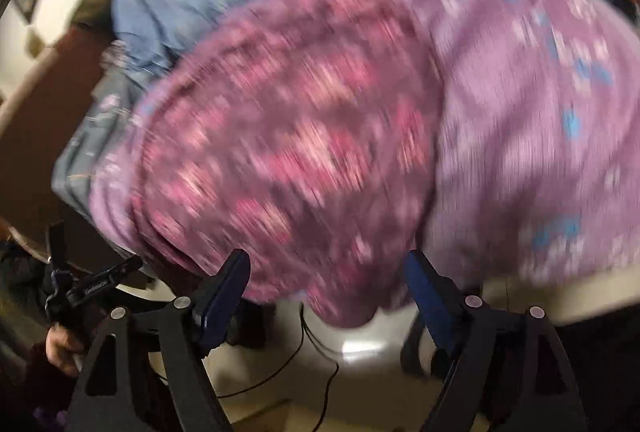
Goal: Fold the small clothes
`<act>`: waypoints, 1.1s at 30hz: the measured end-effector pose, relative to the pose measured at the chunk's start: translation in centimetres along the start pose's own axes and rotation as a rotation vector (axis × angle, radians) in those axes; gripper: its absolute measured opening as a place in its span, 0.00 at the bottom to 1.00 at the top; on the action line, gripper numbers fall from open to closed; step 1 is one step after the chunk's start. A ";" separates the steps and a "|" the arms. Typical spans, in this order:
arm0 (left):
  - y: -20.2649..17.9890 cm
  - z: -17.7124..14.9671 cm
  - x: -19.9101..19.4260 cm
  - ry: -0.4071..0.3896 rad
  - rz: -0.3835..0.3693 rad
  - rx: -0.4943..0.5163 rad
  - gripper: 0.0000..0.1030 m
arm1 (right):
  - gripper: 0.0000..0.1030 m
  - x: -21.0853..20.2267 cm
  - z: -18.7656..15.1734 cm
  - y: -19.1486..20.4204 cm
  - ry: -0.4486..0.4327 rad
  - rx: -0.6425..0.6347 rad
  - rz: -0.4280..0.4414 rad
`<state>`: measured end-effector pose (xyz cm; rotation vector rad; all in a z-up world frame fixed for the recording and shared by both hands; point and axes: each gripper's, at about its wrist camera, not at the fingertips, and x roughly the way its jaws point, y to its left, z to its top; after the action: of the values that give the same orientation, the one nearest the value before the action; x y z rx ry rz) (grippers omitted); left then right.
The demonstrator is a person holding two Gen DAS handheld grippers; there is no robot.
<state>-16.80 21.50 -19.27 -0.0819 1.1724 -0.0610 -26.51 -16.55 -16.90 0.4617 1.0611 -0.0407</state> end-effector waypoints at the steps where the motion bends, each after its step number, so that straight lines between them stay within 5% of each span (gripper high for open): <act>1: -0.2 -0.2 0.1 -0.005 0.007 -0.004 0.98 | 0.79 0.5 0.0 -0.1 0.009 0.020 -0.019; 7: -1.8 -0.9 0.1 -0.065 -0.015 -0.013 0.98 | 0.79 2.9 0.4 0.2 0.004 0.079 -0.115; 13: -2.4 -0.9 3.4 -0.023 0.007 -0.008 0.93 | 0.78 7.0 0.4 0.1 0.077 0.099 -0.218; 14: -2.6 -1.0 4.0 -0.012 0.000 0.001 0.88 | 0.77 7.6 0.3 -0.2 0.087 0.111 -0.208; 15: -2.8 -1.0 4.7 0.009 -0.008 0.013 0.69 | 0.69 8.0 0.1 -0.6 0.098 0.116 -0.194; 16: -2.8 -1.0 5.4 0.037 -0.018 0.016 0.42 | 0.51 8.3 -0.1 -0.9 0.123 0.108 -0.195; 17: -2.7 -1.2 5.8 0.067 -0.043 0.014 0.29 | 0.38 8.5 -0.3 -1.1 0.158 0.092 -0.200; 18: -2.6 -1.3 6.1 0.091 -0.096 0.009 0.12 | 0.10 8.4 -0.5 -1.3 0.183 0.078 -0.196; 19: -2.4 -1.3 6.0 0.097 -0.130 0.007 0.08 | 0.07 7.8 -0.5 -1.4 0.188 0.070 -0.187; 23: -1.7 -0.6 3.0 0.044 -0.234 0.053 0.04 | 0.07 4.0 -0.3 -1.0 0.211 0.017 -0.100; 27: -0.6 0.6 -3.3 0.020 -0.424 0.129 0.04 | 0.07 -1.7 1.4 0.1 0.243 -0.029 0.115; 33: 2.8 6.5 -12.8 -0.069 -0.688 0.146 0.03 | 0.07 -10.9 6.5 1.7 0.081 -0.070 0.449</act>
<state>-15.73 25.63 -5.24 -0.3532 1.0229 -0.7433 -26.10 -19.50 -4.49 0.6329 1.0144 0.4143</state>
